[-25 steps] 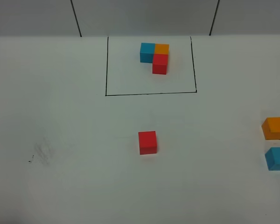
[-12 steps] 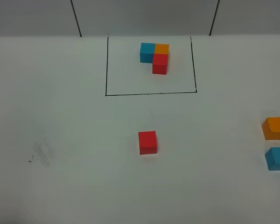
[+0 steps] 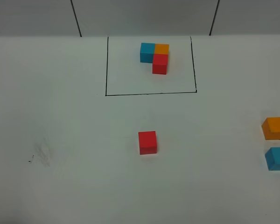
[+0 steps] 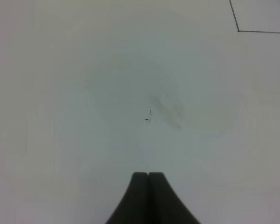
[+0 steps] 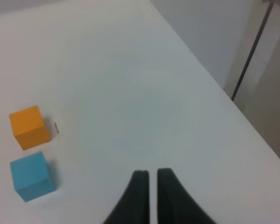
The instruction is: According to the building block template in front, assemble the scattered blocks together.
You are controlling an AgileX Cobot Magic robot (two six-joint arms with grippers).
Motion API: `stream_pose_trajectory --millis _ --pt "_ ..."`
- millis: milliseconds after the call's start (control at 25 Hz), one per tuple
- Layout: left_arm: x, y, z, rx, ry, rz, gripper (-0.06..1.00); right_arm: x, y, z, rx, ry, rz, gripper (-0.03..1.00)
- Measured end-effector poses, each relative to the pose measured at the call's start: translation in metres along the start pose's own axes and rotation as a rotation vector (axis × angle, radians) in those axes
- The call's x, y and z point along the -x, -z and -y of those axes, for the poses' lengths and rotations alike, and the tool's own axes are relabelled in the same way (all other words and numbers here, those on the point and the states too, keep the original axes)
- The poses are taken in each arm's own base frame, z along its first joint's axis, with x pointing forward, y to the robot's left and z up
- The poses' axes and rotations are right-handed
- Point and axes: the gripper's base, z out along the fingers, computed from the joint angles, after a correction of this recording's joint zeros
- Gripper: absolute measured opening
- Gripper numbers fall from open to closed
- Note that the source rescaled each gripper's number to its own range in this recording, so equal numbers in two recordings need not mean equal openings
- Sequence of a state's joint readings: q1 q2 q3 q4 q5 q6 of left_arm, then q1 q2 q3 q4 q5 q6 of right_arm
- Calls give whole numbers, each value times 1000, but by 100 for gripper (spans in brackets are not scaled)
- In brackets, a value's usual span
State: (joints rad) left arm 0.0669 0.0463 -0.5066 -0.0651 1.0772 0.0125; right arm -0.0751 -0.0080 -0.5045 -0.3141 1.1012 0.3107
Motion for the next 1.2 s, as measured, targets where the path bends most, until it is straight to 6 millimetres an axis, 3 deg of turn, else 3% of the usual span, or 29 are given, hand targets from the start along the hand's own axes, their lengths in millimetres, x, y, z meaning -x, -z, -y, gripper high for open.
stream_pose_trajectory --millis 240,360,560,720,920,1200 --pt "0 0 0 0 0 0 0 0 0 -1 14 69 -3 14" --pt "0 0 0 0 0 0 0 0 0 -3 33 96 -2 32" --pt "0 0 0 0 0 0 0 -1 0 -6 65 89 -9 75" --pt "0 0 0 0 -1 0 0 -1 0 -6 62 91 -8 96" --pt "0 0 0 0 -1 0 0 -1 0 -4 46 99 -3 95" --pt "0 0 0 -1 -1 0 0 0 0 -5 57 94 0 81"
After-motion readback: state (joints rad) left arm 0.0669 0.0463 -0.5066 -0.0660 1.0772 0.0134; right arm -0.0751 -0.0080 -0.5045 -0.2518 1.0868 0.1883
